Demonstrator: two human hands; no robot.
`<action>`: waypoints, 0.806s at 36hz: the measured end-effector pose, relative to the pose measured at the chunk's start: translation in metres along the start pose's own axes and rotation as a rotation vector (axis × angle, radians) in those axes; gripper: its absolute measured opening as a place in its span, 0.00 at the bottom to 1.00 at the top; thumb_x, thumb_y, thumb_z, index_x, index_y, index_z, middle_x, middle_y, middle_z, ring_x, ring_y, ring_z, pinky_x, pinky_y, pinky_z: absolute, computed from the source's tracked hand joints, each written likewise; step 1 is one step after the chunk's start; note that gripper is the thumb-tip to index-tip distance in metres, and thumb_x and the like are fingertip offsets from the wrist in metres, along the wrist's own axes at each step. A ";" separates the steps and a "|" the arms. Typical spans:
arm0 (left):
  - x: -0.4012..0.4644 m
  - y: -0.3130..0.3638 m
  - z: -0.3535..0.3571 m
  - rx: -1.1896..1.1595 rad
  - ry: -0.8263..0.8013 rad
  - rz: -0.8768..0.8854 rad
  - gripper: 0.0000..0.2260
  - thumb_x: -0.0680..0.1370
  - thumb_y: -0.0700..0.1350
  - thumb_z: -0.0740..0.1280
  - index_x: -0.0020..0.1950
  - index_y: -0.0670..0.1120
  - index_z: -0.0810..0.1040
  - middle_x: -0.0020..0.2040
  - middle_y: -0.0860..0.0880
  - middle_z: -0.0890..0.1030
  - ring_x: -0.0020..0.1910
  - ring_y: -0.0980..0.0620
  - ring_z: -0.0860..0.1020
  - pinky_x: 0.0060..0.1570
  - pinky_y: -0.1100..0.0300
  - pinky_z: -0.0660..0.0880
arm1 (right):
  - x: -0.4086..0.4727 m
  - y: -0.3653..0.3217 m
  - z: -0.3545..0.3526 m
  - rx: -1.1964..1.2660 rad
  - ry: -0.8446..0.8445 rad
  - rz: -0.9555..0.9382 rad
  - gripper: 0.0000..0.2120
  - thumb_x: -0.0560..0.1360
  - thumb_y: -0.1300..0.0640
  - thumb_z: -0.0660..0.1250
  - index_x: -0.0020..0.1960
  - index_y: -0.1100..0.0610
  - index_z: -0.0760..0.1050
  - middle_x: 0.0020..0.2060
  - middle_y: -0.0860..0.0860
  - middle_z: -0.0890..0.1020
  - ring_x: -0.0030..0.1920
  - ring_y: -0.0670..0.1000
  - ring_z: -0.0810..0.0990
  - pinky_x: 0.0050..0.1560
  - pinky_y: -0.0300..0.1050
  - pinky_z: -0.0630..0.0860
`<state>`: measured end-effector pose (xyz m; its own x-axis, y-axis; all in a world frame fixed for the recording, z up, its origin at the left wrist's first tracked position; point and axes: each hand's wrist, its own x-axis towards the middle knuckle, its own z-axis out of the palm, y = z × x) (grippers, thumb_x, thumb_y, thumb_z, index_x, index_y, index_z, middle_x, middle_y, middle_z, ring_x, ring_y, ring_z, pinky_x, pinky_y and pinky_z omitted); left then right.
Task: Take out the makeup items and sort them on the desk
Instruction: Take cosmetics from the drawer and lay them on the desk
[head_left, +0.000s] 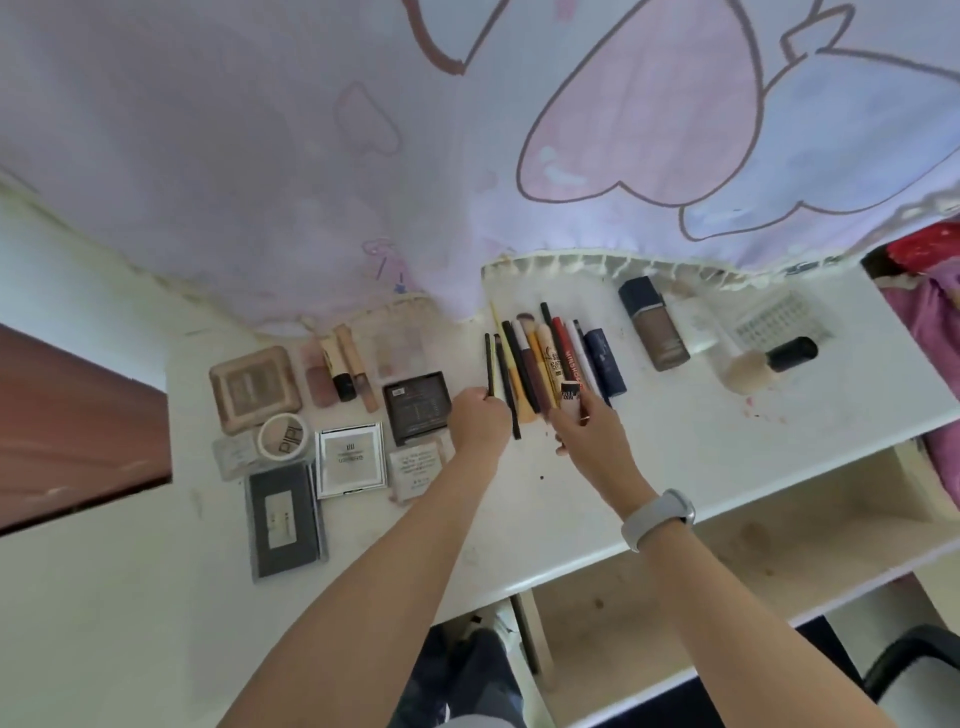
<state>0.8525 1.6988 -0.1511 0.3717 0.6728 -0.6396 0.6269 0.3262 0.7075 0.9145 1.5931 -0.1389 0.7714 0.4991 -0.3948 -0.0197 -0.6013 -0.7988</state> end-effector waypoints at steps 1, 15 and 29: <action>-0.001 0.001 0.000 0.028 -0.004 0.014 0.12 0.77 0.33 0.55 0.37 0.47 0.67 0.35 0.50 0.69 0.40 0.47 0.72 0.39 0.60 0.68 | -0.001 0.001 -0.002 0.012 0.005 -0.009 0.07 0.77 0.60 0.63 0.54 0.57 0.71 0.43 0.50 0.78 0.38 0.48 0.75 0.30 0.31 0.75; -0.030 -0.015 -0.039 0.274 0.034 0.378 0.15 0.80 0.41 0.57 0.65 0.45 0.73 0.66 0.47 0.70 0.62 0.51 0.72 0.59 0.60 0.69 | -0.002 -0.002 0.003 0.037 0.037 -0.068 0.24 0.76 0.59 0.65 0.70 0.55 0.64 0.55 0.50 0.76 0.49 0.46 0.77 0.44 0.34 0.74; -0.018 -0.079 -0.140 0.963 0.261 0.438 0.19 0.78 0.46 0.62 0.68 0.49 0.71 0.73 0.48 0.64 0.73 0.45 0.59 0.63 0.43 0.58 | 0.020 -0.076 0.111 -0.159 -0.249 -0.242 0.26 0.76 0.58 0.64 0.73 0.55 0.62 0.46 0.50 0.77 0.49 0.50 0.76 0.50 0.38 0.70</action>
<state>0.7001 1.7534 -0.1534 0.6076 0.7616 -0.2255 0.7914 -0.5564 0.2531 0.8612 1.7185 -0.1363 0.5626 0.7635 -0.3170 0.2580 -0.5265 -0.8101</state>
